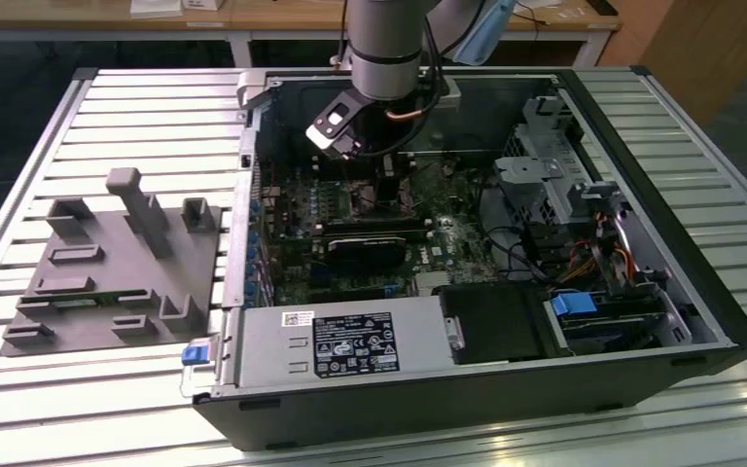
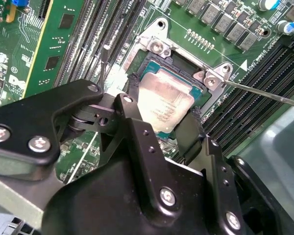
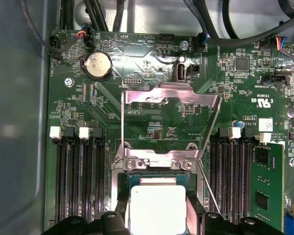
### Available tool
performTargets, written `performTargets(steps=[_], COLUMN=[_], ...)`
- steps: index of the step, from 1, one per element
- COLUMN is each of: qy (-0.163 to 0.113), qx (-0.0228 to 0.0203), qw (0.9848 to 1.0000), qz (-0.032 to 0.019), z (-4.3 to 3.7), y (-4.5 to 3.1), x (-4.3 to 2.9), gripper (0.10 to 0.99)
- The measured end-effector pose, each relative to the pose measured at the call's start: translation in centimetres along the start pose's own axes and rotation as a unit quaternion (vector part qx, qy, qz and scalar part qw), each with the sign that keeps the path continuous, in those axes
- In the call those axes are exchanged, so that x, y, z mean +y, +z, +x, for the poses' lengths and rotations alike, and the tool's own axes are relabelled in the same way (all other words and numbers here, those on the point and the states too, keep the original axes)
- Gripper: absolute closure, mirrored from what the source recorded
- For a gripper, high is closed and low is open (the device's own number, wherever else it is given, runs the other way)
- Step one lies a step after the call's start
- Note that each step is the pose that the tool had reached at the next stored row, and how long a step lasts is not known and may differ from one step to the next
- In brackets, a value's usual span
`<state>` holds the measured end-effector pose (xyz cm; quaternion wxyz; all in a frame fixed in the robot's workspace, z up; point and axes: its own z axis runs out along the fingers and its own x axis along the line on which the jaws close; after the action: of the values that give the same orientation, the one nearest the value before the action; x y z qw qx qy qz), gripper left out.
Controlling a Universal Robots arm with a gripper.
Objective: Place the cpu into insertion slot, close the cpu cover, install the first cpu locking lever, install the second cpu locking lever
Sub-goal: 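Place the cpu into insertion slot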
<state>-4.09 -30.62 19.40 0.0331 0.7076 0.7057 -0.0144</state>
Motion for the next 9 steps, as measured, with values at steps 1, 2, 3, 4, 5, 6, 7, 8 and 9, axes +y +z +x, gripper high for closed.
performTargets(steps=[1,2,3,4,5,6,7,8,9], qy=[0.0,0.0,0.0,0.0,0.0,0.0,0.0,0.0,0.0], qx=[0.0,-0.0001,-0.0002,-0.0002,-0.0002,-0.0001,0.0,0.0,0.0], qw=[1.0,1.0,1.0,1.0,1.0,1.0,1.0,1.0,1.0], qz=[0.0,0.0001,0.0002,0.0002,0.0002,0.0001,0.0,0.0,0.0], z=[0.0,0.0,0.0,-0.01,0.0,0.0,0.01,0.01,0.01], y=[0.02,0.05,0.09,0.11,0.11,0.12,0.13,0.13,0.13], x=[0.0,0.0,0.0,0.0,0.0,0.0,0.0,0.0,0.0], gripper=[0.549,0.549,0.549,0.549,0.549,0.549,0.549,0.549,0.549])
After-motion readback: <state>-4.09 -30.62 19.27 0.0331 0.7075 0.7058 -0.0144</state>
